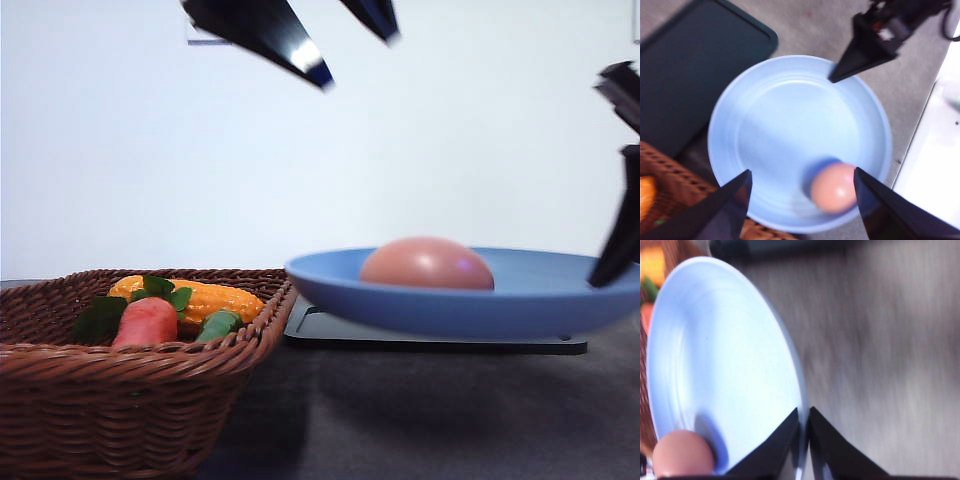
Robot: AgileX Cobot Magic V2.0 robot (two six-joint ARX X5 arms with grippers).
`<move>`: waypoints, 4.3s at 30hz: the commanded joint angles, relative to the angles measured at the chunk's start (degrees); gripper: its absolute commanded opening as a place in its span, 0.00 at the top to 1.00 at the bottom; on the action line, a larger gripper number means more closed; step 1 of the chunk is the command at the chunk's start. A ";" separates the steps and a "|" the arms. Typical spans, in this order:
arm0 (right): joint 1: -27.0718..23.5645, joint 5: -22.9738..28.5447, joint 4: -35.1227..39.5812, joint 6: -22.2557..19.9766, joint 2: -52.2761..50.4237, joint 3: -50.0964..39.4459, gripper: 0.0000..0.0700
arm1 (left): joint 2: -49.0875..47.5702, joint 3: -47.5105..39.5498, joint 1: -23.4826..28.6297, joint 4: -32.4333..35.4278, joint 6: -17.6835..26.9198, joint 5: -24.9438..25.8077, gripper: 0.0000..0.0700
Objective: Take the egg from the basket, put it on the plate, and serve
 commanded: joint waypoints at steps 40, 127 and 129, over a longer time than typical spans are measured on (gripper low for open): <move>-4.47 2.78 1.72 -2.81 44.88 37.98 0.74 | -10.40 0.85 2.45 -7.92 -1.35 -4.59 0.42; 15.10 37.77 28.61 -11.79 -32.80 -13.23 1.00 | -62.25 -46.86 35.74 25.57 -2.75 -10.36 1.00; 15.10 37.75 28.61 -11.77 -32.80 -13.23 1.00 | -66.17 -49.56 38.53 25.82 -2.81 -10.36 1.00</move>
